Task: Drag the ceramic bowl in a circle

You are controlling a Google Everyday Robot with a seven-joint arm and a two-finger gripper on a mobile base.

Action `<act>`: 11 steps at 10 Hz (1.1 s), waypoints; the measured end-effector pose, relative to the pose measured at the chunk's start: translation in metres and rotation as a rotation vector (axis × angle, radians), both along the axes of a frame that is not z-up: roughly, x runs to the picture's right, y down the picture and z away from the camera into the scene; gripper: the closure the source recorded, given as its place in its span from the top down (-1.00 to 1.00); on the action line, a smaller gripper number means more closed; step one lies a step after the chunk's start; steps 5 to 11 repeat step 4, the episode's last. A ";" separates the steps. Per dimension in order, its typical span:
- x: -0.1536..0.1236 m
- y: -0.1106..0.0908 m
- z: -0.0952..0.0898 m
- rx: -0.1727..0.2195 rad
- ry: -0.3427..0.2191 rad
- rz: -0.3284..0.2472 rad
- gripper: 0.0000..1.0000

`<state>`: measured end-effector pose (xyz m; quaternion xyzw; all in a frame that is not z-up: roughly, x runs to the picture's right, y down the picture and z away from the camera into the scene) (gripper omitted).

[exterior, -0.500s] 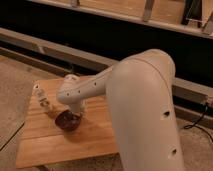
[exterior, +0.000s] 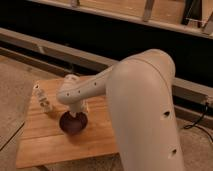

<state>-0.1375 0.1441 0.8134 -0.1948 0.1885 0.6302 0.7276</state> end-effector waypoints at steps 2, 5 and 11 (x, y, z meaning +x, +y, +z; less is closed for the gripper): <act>0.000 0.000 0.000 0.000 0.000 0.000 0.60; 0.000 0.001 0.001 -0.002 0.001 -0.001 0.60; 0.000 0.001 0.001 -0.002 0.001 -0.001 0.60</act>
